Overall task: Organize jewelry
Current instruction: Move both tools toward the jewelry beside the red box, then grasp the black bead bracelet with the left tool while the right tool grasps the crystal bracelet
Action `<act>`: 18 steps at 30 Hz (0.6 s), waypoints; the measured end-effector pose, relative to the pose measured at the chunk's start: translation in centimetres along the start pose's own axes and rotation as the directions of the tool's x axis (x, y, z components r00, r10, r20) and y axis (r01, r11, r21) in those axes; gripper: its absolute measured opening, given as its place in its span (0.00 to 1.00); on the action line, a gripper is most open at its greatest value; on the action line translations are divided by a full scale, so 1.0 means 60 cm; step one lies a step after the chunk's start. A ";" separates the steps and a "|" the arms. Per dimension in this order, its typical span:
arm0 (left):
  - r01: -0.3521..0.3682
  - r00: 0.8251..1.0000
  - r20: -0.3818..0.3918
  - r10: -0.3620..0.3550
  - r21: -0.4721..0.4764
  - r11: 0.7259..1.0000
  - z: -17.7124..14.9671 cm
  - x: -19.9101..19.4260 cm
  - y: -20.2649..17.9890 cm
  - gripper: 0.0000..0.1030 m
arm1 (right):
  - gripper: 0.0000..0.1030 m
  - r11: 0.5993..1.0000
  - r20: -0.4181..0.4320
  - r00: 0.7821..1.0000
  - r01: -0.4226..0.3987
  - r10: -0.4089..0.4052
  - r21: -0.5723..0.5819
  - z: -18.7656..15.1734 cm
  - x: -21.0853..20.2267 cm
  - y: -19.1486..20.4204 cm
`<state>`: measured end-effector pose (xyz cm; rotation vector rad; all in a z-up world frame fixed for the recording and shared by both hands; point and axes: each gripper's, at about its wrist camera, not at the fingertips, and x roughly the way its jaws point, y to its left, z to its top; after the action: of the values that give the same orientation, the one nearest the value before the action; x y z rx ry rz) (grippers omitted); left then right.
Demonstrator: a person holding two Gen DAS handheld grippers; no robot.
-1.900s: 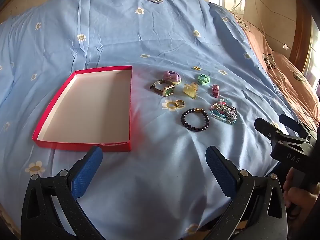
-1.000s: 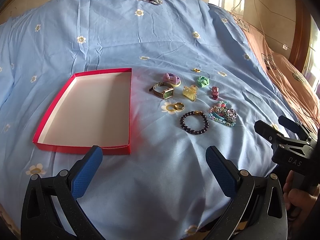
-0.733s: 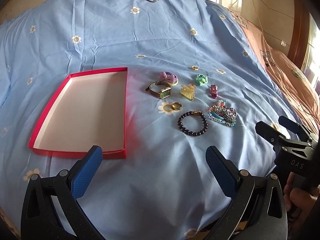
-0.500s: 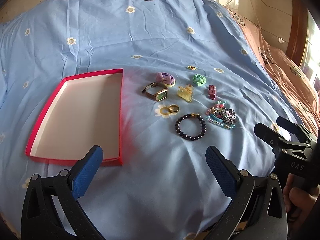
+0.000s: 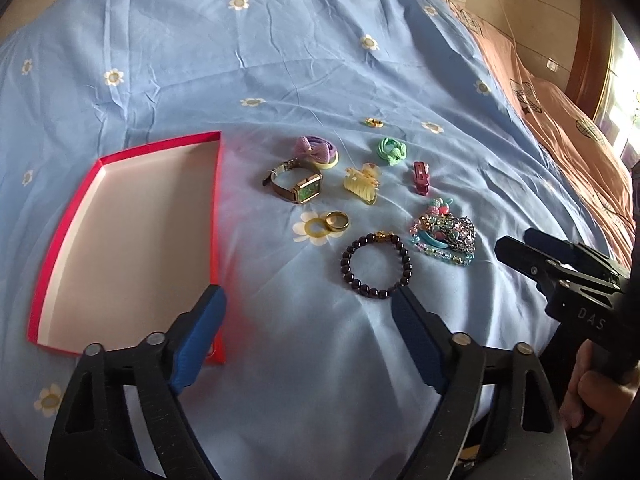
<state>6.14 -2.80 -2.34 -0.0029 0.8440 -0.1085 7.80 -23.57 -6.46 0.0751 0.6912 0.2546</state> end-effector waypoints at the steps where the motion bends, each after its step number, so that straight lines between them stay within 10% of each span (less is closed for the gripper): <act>1: 0.003 1.000 -0.005 -0.003 0.002 1.000 0.002 0.004 0.000 0.78 | 0.55 1.000 -0.005 1.000 -0.008 0.008 0.005 0.001 0.004 -0.001; 6: 0.026 0.999 -0.035 -0.026 0.015 1.000 0.014 0.030 -0.005 0.72 | 0.37 0.999 -0.046 0.998 -0.036 0.038 0.031 0.002 0.031 -0.009; 18: 0.079 0.986 -0.150 -0.075 0.027 0.996 0.025 0.114 -0.011 0.64 | 0.32 0.997 -0.144 0.988 -0.043 0.053 0.071 0.004 0.090 -0.018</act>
<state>11.68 -4.19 -6.40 0.0037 0.9912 -0.1973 12.18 -23.19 -9.82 0.1391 0.8445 0.2851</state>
